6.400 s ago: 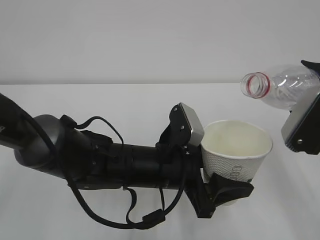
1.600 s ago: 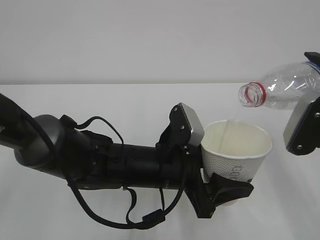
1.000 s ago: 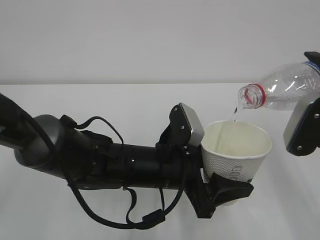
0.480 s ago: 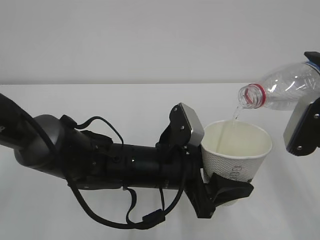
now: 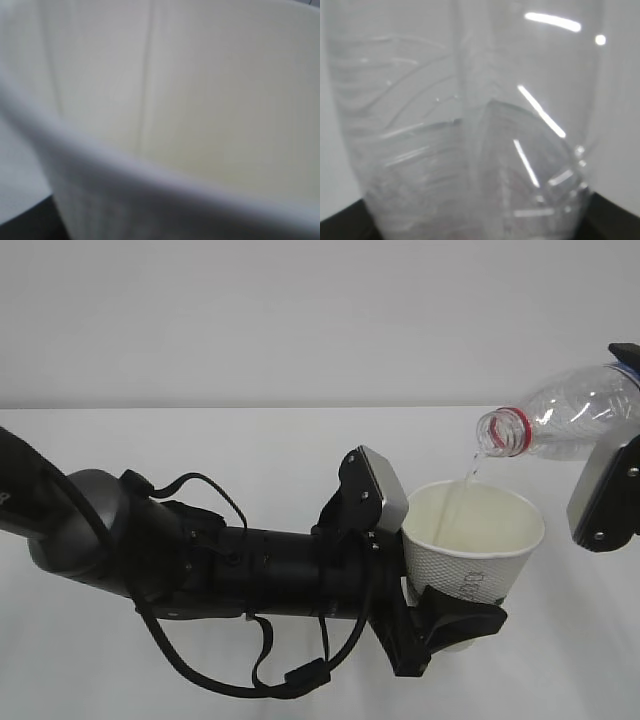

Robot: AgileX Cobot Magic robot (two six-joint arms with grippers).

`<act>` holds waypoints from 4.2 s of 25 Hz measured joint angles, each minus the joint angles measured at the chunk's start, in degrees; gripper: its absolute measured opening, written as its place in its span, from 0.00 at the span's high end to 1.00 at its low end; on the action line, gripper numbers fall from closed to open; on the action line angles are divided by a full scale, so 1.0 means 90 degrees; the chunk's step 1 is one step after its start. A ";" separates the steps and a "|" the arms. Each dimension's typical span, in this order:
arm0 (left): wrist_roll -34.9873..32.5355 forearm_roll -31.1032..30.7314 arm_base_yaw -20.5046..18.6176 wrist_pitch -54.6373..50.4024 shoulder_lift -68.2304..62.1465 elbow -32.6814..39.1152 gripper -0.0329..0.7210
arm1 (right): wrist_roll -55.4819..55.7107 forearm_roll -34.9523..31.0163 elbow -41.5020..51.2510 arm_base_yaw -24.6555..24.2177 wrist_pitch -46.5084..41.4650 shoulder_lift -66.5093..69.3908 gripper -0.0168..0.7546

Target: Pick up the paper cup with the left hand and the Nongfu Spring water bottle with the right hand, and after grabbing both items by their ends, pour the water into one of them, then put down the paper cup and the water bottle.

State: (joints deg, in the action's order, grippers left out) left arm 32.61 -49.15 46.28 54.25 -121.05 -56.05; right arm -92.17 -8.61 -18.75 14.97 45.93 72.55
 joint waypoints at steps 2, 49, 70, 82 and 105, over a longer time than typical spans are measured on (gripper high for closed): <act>0.0000 0.0000 0.0000 0.0000 0.0000 0.0000 0.28 | 0.0000 0.0000 0.0000 0.0000 0.0000 0.0000 0.34; -0.0260 0.0450 0.0000 -0.0144 0.0000 0.0000 0.29 | -0.0105 -0.0004 0.0000 0.0000 0.0009 0.0000 0.34; -0.0273 0.0450 0.0000 -0.0144 0.0000 0.0000 0.29 | -0.0120 -0.0004 0.0000 0.0000 0.0009 0.0000 0.34; -0.0284 0.0450 0.0000 -0.0152 0.0000 0.0000 0.29 | -0.0120 -0.0004 0.0000 0.0000 0.0038 0.0000 0.34; -0.0284 0.0450 0.0000 -0.0152 0.0000 0.0000 0.30 | -0.0146 -0.0004 0.0000 0.0000 0.0048 0.0000 0.34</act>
State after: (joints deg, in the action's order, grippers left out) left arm 30.06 -45.10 46.28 52.88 -121.05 -56.05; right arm -93.49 -8.64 -18.75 14.97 46.36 72.55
